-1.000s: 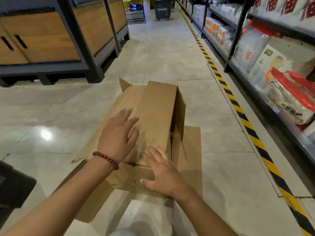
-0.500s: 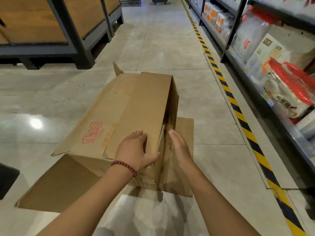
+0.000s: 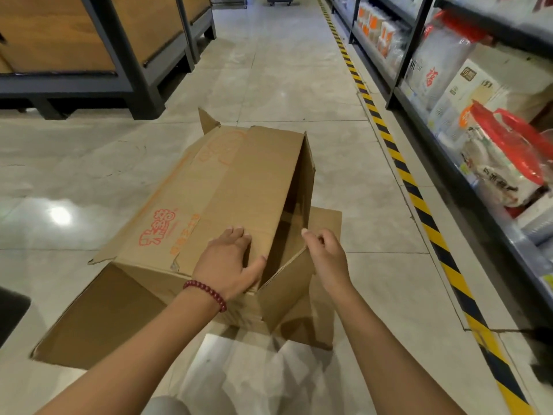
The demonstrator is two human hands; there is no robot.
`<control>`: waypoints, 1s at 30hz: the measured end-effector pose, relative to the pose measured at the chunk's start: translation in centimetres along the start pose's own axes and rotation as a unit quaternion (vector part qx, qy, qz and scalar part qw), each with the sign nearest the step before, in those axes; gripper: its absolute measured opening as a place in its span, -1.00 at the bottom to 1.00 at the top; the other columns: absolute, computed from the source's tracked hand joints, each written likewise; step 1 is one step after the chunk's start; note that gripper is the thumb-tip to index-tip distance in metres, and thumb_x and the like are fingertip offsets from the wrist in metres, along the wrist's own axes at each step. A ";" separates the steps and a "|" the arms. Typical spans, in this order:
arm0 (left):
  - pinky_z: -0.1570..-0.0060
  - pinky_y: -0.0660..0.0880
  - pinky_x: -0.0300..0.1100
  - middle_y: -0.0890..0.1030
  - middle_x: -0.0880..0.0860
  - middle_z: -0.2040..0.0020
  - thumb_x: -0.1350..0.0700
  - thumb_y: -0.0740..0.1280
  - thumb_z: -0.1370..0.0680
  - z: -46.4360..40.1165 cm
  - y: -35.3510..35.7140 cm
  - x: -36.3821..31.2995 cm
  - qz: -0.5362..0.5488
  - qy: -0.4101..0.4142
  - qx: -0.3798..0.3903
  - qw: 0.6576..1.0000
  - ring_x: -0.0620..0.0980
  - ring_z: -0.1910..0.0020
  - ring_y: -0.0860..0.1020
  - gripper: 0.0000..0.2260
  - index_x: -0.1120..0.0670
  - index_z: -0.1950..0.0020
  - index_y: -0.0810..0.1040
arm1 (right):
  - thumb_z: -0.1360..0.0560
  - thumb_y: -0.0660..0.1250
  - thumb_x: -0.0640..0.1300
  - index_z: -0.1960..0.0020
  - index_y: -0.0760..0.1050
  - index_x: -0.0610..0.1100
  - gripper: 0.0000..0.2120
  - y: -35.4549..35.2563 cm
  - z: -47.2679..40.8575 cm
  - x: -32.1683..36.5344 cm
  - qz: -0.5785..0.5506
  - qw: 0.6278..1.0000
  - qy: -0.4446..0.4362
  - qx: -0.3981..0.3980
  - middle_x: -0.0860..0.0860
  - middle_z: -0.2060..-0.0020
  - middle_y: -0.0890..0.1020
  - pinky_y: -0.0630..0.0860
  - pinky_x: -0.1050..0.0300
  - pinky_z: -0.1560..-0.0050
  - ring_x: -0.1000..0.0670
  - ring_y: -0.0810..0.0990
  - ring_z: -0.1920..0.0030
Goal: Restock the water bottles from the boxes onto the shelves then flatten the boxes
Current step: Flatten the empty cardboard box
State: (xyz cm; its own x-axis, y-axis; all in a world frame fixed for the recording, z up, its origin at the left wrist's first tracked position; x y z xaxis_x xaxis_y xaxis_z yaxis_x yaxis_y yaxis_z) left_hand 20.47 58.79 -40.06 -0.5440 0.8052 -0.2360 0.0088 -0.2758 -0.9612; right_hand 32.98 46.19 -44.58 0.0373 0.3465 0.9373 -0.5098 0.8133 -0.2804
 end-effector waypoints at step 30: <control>-0.18 0.42 -0.22 0.40 -0.20 -0.38 -0.33 0.14 -0.48 -1.8 0.0 0.7 -0.024 -0.011 -0.066 0.997 -0.16 -0.34 0.37 -0.48 -0.11 -0.33 0.48 | -0.49 0.26 -0.10 -0.24 0.38 -0.13 -0.66 1.2 -11.6 5.3 0.436 0.883 -0.175 0.018 -0.07 -0.30 0.41 0.43 -0.08 -0.23 -0.11 0.32 -0.37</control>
State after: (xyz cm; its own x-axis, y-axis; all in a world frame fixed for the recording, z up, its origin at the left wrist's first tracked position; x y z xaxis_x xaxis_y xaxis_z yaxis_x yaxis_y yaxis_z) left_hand 21.64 60.29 -40.51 -0.5648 0.8038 -0.1869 0.0921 -0.1637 -0.9822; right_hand 42.48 54.41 -42.38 -0.6475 0.6623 0.3769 -0.2405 0.2917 -0.9258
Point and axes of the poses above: each hand's wrist, its own z-axis away from the middle knuckle, its own y-axis out of the palm, x = y × z, the point moved 5 cm from there along -z, towards the middle knuckle
